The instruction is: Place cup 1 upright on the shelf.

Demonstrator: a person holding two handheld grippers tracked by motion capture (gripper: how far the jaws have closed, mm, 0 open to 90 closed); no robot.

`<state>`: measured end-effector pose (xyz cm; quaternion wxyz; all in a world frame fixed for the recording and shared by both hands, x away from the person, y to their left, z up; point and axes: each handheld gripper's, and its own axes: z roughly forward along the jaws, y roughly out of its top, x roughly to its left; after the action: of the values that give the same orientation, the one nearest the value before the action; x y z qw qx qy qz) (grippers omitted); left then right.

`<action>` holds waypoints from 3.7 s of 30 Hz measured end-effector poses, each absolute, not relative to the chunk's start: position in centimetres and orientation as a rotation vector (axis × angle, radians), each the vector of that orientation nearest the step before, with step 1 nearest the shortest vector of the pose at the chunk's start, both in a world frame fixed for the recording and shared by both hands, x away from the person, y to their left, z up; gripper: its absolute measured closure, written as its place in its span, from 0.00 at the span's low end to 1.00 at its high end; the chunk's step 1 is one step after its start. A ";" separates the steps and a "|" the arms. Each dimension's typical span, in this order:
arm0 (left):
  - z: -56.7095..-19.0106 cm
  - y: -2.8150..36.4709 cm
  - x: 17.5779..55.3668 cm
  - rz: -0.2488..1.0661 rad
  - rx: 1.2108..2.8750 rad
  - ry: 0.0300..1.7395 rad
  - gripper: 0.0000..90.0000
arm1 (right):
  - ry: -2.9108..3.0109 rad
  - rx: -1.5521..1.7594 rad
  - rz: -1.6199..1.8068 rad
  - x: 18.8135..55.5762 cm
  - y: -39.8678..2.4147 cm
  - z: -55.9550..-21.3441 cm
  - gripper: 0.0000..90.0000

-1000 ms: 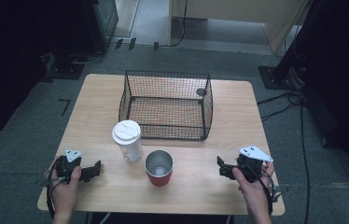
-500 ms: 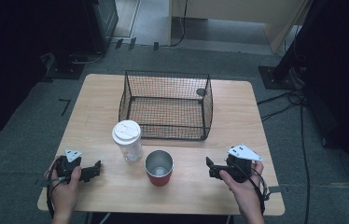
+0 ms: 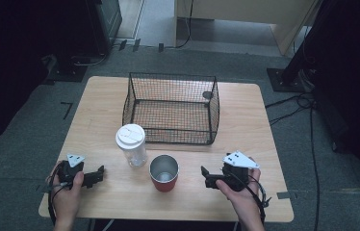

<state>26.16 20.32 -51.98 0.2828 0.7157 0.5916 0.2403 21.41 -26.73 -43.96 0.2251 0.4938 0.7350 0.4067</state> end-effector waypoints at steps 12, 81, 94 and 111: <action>-52.0 20.3 26.2 0.643 1.913 1.585 0.00 | 2.099 1.317 1.175 20.7 -24.9 -44.1 0.00; -52.0 20.3 26.2 0.643 1.913 1.585 0.00 | 2.286 1.107 1.288 20.5 -14.9 -44.8 0.00; -52.0 20.3 26.2 0.644 1.913 1.585 0.00 | 2.286 1.120 1.230 20.9 -13.7 -44.7 0.00; -52.0 20.3 26.2 0.644 1.915 1.583 0.00 | 2.242 1.172 1.185 21.6 -12.7 -45.0 0.06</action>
<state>26.21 20.30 -51.99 0.2834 0.7155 0.5915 0.2405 21.62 -12.69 -44.99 0.1732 0.4130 0.7905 0.4177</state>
